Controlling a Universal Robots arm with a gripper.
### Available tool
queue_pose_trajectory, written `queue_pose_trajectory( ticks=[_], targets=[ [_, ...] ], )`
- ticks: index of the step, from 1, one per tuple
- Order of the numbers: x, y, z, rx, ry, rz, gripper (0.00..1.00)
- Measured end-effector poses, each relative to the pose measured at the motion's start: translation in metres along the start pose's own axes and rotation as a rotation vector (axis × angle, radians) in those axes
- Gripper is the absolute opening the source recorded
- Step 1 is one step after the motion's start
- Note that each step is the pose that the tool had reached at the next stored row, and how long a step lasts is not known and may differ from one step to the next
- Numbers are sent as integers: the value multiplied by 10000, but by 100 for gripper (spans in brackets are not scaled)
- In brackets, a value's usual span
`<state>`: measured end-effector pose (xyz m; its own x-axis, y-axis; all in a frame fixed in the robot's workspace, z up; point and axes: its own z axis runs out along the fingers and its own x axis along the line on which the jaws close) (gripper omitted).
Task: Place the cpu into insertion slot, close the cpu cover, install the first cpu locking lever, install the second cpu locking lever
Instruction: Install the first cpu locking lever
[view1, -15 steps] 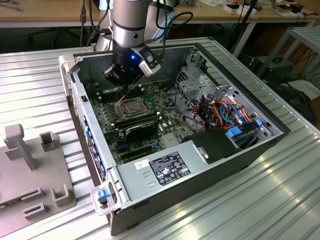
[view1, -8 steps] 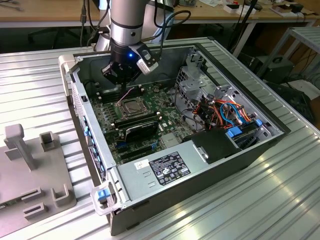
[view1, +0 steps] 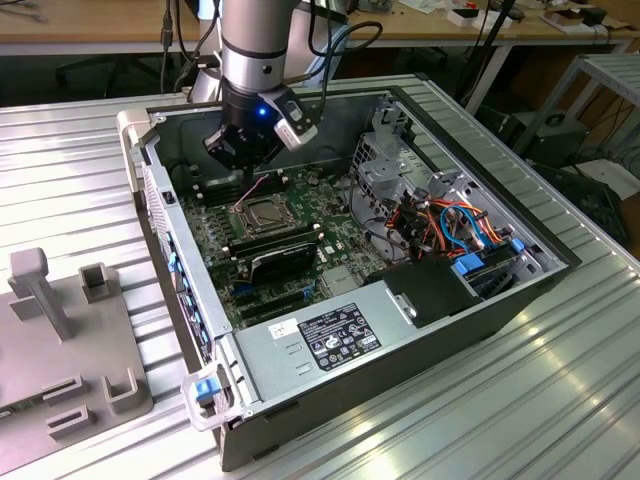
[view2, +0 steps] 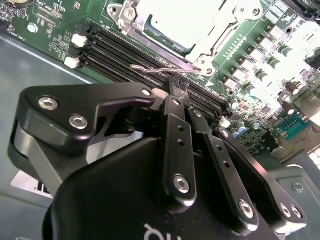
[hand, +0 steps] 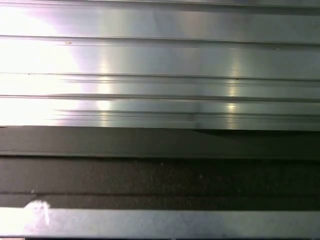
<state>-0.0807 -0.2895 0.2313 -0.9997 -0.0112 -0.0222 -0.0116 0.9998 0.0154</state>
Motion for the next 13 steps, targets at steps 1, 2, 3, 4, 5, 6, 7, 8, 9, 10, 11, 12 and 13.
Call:
queue_pose_trajectory(
  ticks=[1,2,3,4,5,6,7,8,9,10,11,12,13],
  targets=[
    [-1,-2,1,1,0,1,11],
    [-3,-5,6,4,2,2,11],
    [-8,-7,12,5,3,2,11],
    [-12,-9,16,5,2,2,11],
    [-18,-10,21,5,0,3,11],
    [-28,-11,27,7,2,3,11],
    [-36,-11,30,8,3,3,11],
    [-44,-11,34,8,2,2,11],
    [-51,-12,38,7,2,2,11],
    [-57,-12,42,6,2,1,11],
    [-67,-12,49,7,1,2,11],
    [-75,-12,54,8,2,2,11],
    [-86,-12,61,8,2,1,11]
  ],
)
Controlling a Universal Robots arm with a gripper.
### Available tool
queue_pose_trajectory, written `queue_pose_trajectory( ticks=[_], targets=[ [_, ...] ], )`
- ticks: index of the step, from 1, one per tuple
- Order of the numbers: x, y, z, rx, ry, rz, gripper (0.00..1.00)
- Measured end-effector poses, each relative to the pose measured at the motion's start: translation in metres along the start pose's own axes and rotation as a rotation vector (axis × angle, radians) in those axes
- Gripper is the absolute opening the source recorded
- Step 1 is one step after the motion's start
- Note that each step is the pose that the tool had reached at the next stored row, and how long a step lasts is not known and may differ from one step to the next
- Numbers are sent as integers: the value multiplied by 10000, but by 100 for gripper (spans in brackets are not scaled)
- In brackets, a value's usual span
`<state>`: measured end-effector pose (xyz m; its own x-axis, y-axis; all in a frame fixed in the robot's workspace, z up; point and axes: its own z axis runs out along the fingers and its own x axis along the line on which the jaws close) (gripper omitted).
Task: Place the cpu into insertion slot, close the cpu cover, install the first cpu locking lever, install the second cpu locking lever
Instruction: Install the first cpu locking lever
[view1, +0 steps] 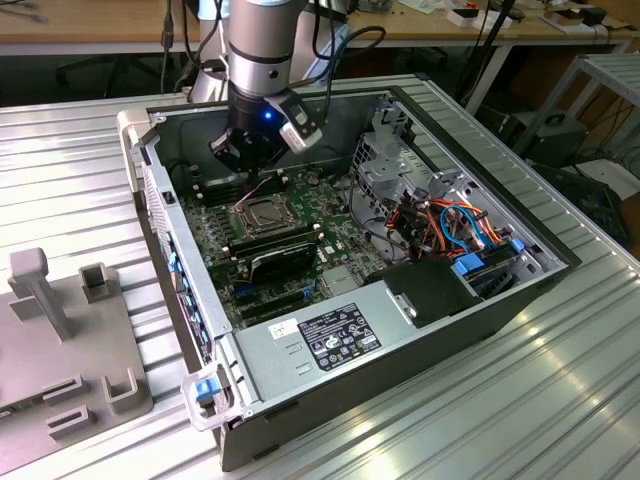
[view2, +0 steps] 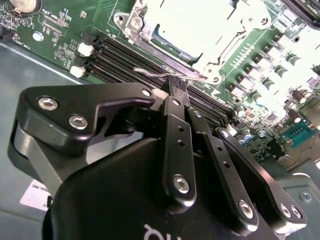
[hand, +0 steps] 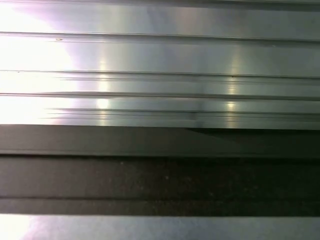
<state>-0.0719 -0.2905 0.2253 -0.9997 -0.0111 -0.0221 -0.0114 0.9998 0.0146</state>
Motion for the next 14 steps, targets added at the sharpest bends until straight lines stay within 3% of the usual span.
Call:
queue_pose_trajectory(
  ticks=[3,4,10,14],
  targets=[
    [-30,-1,17,5,1,2,11],
    [-115,-13,57,10,2,4,11],
    [-258,-18,136,12,3,9,11],
    [-270,-18,142,13,3,10,11]
  ],
)
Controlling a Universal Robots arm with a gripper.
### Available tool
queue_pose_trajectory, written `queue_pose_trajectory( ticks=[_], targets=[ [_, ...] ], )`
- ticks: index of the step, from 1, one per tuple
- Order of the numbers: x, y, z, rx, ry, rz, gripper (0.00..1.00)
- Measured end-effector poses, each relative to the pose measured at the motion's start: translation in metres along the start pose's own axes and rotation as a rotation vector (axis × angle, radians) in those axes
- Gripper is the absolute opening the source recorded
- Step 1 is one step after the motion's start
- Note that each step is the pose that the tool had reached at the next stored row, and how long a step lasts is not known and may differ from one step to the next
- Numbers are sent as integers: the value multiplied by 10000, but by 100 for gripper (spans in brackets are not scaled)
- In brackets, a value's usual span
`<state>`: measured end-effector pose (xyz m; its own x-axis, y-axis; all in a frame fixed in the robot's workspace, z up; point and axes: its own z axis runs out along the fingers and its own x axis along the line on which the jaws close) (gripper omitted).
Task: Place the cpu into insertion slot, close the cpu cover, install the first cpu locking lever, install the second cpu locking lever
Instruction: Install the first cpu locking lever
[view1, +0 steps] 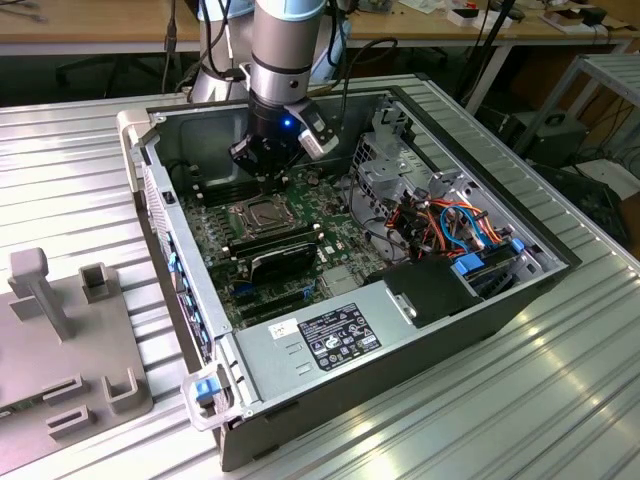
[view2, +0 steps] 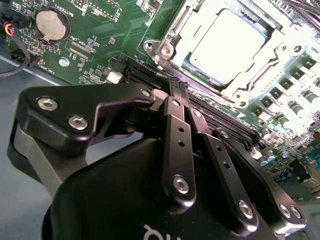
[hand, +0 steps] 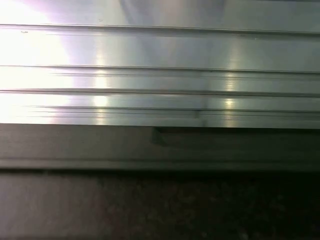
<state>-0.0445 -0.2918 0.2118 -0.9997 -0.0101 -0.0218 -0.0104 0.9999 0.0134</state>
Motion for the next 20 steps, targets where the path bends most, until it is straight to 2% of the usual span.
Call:
queue_pose_trajectory(
  ticks=[10,20],
  targets=[
    [-32,0,6,-1,0,-1,11],
    [-33,-16,14,-3,-1,-2,11]
  ],
)
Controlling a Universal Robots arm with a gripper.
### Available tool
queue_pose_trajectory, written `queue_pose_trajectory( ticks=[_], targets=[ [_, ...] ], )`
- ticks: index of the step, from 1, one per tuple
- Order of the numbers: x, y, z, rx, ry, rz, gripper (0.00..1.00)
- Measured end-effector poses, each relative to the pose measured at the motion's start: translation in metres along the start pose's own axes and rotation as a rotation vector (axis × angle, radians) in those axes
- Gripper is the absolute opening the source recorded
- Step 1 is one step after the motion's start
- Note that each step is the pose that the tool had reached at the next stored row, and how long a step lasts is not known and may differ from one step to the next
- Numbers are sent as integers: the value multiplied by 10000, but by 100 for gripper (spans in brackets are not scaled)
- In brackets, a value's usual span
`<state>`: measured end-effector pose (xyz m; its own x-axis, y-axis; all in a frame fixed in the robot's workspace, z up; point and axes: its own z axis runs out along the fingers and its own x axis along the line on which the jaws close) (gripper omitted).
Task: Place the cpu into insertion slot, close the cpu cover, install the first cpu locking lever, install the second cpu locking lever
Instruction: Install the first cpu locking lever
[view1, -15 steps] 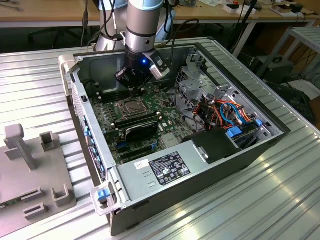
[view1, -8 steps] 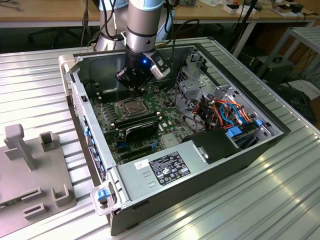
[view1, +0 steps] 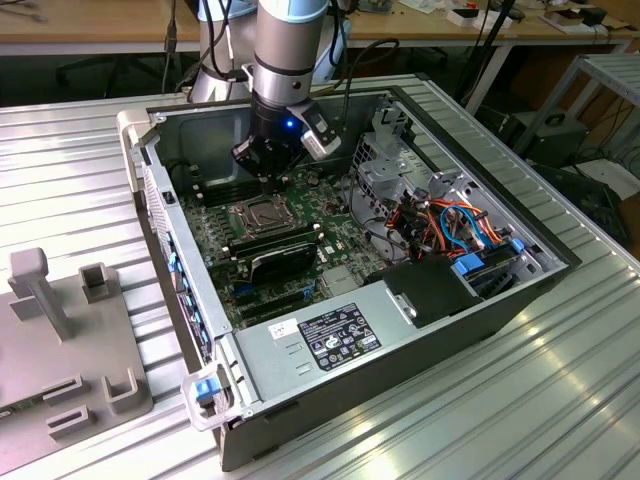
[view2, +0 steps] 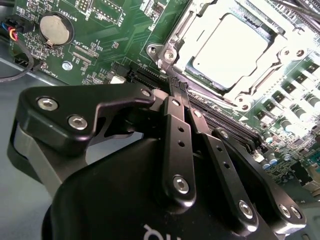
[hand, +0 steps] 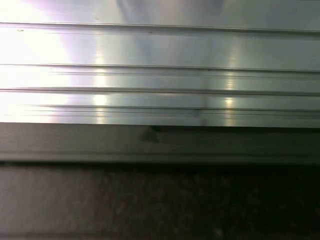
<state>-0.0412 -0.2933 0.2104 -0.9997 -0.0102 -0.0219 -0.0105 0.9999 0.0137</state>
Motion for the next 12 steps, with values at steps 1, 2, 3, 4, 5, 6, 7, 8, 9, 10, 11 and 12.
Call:
queue_pose_trajectory(
  ticks=[1,2,3,4,5,6,7,8,9,10,11,12],
  targets=[
    [1,-3,4,2,3,1,11],
    [1,-5,11,2,6,2,11],
    [1,-6,18,2,7,1,11],
    [1,-7,27,2,9,1,11],
    [2,-7,33,2,10,1,11],
    [2,-8,38,3,10,1,11],
    [2,-10,40,4,11,0,11],
    [2,-11,43,3,12,0,11],
    [1,-15,46,2,12,-1,11],
    [1,-20,47,0,11,0,11],
    [2,-25,52,-1,10,1,11],
    [3,-28,56,2,11,2,11]
  ],
)
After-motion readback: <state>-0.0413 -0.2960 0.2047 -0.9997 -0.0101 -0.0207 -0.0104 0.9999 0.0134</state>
